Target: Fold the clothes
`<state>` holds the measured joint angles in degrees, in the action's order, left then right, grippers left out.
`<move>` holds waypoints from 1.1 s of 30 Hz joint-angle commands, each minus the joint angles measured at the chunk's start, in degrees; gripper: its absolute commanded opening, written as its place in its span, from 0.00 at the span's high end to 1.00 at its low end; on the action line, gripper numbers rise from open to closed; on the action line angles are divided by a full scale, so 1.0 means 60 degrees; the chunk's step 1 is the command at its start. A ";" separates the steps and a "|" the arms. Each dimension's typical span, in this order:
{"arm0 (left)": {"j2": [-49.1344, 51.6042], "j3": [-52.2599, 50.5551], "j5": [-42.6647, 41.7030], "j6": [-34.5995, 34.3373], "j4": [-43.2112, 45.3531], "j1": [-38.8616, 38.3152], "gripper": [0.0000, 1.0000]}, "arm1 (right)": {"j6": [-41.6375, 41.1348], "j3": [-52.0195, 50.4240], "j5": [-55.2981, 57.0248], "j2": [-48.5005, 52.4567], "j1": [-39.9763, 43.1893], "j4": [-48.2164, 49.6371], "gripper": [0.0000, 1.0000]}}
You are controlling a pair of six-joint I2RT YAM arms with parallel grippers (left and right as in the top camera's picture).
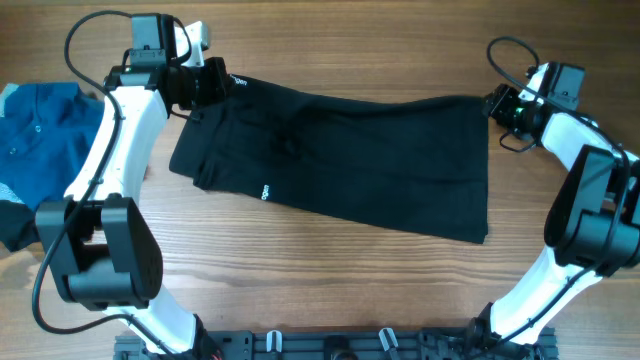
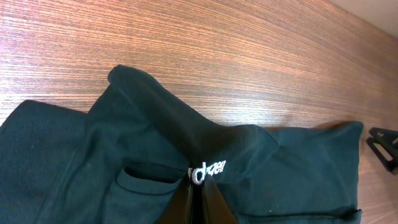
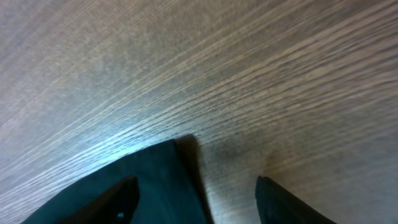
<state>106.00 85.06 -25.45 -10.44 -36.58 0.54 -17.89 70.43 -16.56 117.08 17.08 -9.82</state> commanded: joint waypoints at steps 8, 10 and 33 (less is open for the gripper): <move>-0.0157 0.0149 -0.0146 -0.0091 -0.0018 0.0055 0.96 | -0.0033 0.0066 -0.1938 0.0838 0.0025 0.0423 0.63; -0.0157 0.0149 -0.0146 -0.0087 -0.0022 0.0055 0.96 | -0.0058 0.0066 -0.1934 0.0838 0.0047 0.0543 0.81; -0.0630 0.0149 -0.0397 0.0204 -0.3687 0.1158 0.96 | -0.0259 0.0102 0.0288 -0.2127 0.0291 -0.5916 0.96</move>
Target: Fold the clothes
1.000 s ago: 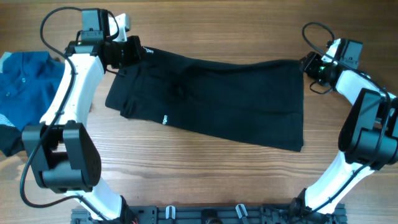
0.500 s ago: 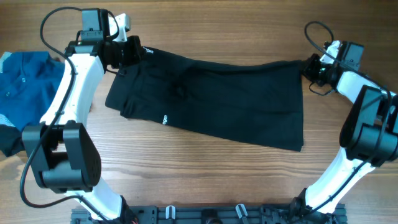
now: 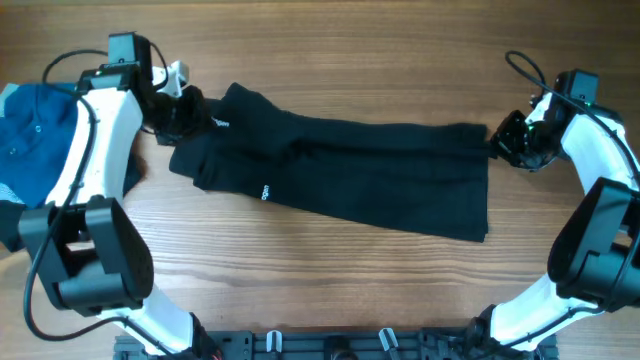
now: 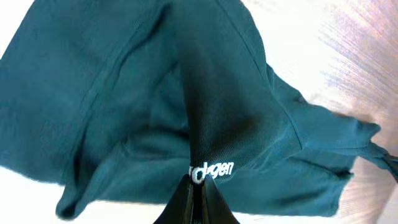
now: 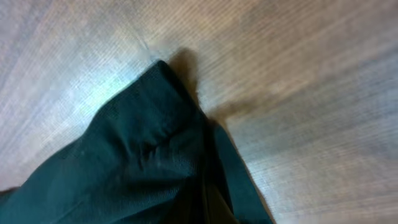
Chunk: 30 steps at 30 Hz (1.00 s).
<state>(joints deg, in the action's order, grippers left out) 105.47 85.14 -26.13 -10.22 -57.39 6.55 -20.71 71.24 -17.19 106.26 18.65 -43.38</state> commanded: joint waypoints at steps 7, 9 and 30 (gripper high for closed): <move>-0.0568 0.0135 0.1118 0.0452 -0.1599 0.0157 0.96 | 0.1115 -0.0033 0.0393 -0.0499 0.0029 -0.2728 0.96; -0.0568 0.0131 0.1275 0.0448 -0.1625 0.0157 0.96 | 0.1184 -0.0033 0.0397 -0.0499 0.0029 -0.3136 0.96; -0.0568 0.0131 0.1293 0.0448 -0.1366 0.0153 0.89 | 0.2193 -0.1140 -0.1464 -0.0616 0.0004 -0.1967 0.96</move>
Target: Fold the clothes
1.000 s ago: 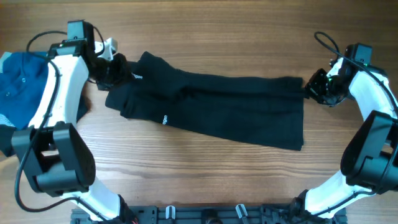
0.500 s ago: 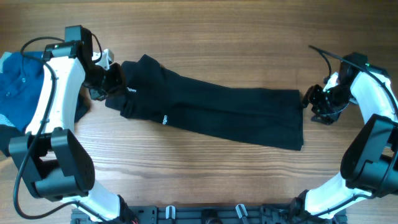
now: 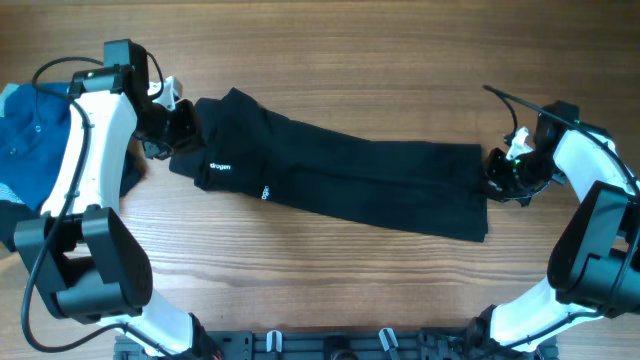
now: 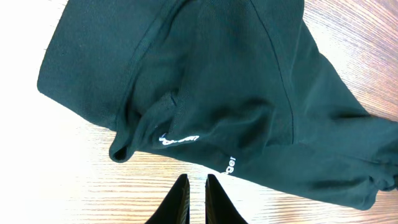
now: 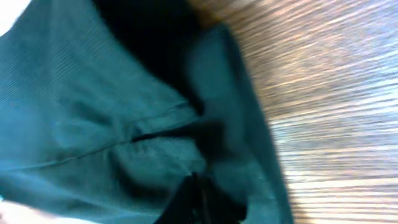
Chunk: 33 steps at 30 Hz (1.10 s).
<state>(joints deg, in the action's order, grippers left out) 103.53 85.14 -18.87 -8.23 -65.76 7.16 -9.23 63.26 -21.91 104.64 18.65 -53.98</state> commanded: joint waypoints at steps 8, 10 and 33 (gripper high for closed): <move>-0.0244 0.0131 0.0084 0.0117 0.0029 0.0051 0.87 | -0.0499 0.0568 0.1497 -0.1038 0.0004 -0.2091 0.92; -0.0244 0.0131 0.0084 0.0117 0.0029 0.0051 0.87 | -0.0561 0.0568 0.1730 -0.1038 0.0004 -0.2160 0.78; 0.0747 -0.3381 0.2361 -0.0506 0.4838 -0.0739 0.92 | 0.0339 -0.0987 -0.0860 -0.0903 0.1304 0.0794 0.17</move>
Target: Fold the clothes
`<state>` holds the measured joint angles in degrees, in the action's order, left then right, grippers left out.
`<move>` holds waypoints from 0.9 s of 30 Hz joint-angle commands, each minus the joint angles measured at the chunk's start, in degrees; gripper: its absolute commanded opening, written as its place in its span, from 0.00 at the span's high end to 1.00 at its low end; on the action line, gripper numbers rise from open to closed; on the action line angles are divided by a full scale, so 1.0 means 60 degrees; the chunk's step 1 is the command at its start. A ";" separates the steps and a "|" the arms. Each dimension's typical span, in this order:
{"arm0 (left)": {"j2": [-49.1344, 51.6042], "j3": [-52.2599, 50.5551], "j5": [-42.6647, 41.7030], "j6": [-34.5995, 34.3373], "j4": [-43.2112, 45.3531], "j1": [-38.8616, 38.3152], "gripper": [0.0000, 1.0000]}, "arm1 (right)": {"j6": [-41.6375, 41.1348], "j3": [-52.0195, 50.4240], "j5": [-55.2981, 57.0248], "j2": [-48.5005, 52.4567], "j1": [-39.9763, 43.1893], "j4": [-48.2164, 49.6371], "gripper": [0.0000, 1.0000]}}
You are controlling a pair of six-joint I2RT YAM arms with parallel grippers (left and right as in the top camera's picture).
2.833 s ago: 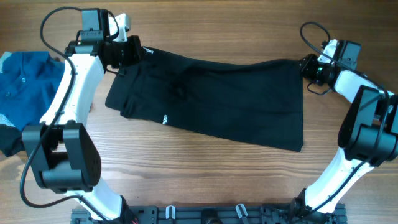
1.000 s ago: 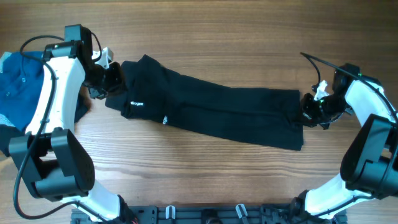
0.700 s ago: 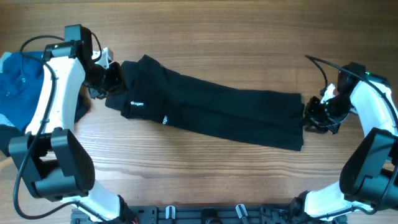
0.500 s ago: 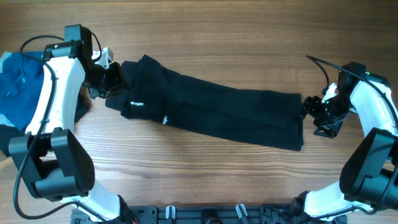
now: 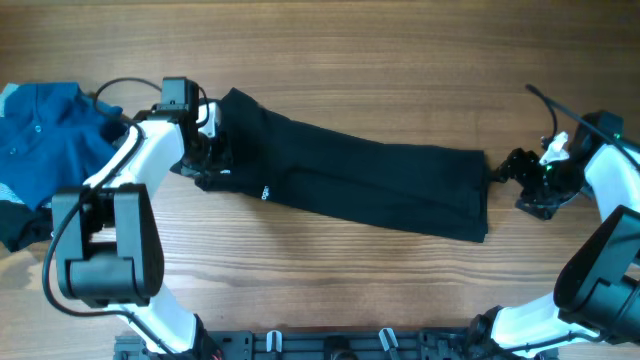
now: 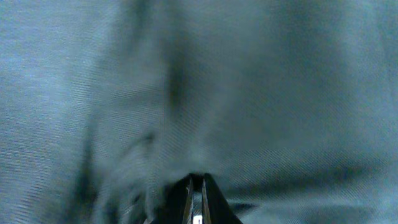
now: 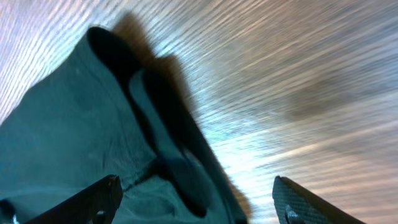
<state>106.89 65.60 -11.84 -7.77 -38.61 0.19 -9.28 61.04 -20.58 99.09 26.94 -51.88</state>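
Black trousers [image 5: 350, 185], folded into a long narrow band, lie slantwise across the wooden table [image 5: 350, 50], waist at the left and hem at the right. My left gripper [image 5: 207, 160] presses into the waist end. In the left wrist view dark fabric [image 6: 249, 93] fills the frame and the left gripper [image 6: 196, 182] is shut on a pinch of it. My right gripper [image 5: 505, 172] stands just right of the hem. In the right wrist view it [image 7: 196, 183] is wide open, with the layered hem corner [image 7: 74, 124] lying loose before it.
A blue garment [image 5: 40, 130] lies crumpled at the table's left edge, close behind my left arm. A rail with clips [image 5: 330, 345] runs along the front edge. Bare wood lies beyond and in front of the trousers.
My right gripper has let go of the hem and now stands open just right of it. My left gripper, then empty beside the waist, has moved onto the waist fabric and shut on it.
At first my left gripper held the far waist corner and the right stood open at the far hem corner of the spread trousers. Then both were shut on the far edge, brought forward. Then the left had let go, leaving a narrower band. Now the right has released too.
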 commanded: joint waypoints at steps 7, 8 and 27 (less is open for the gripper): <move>0.0186 -0.0120 0.0652 -0.0576 0.0419 0.0634 0.86 | 0.0841 -0.2827 -0.2962 0.0026 -0.0317 0.2998 0.16; 0.0186 -0.0120 0.0623 -0.0576 0.0437 0.0634 0.86 | 0.1056 -0.2871 -0.3013 0.0026 -0.0452 0.2994 0.18; -0.1151 0.1009 -0.0765 -0.0572 -0.1078 0.0634 0.83 | -0.1005 0.0368 0.1803 -0.1683 -0.0725 -0.0918 0.96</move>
<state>105.95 67.57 -13.37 -10.70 -43.59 3.51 -10.96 56.84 -25.32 93.67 21.93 -54.00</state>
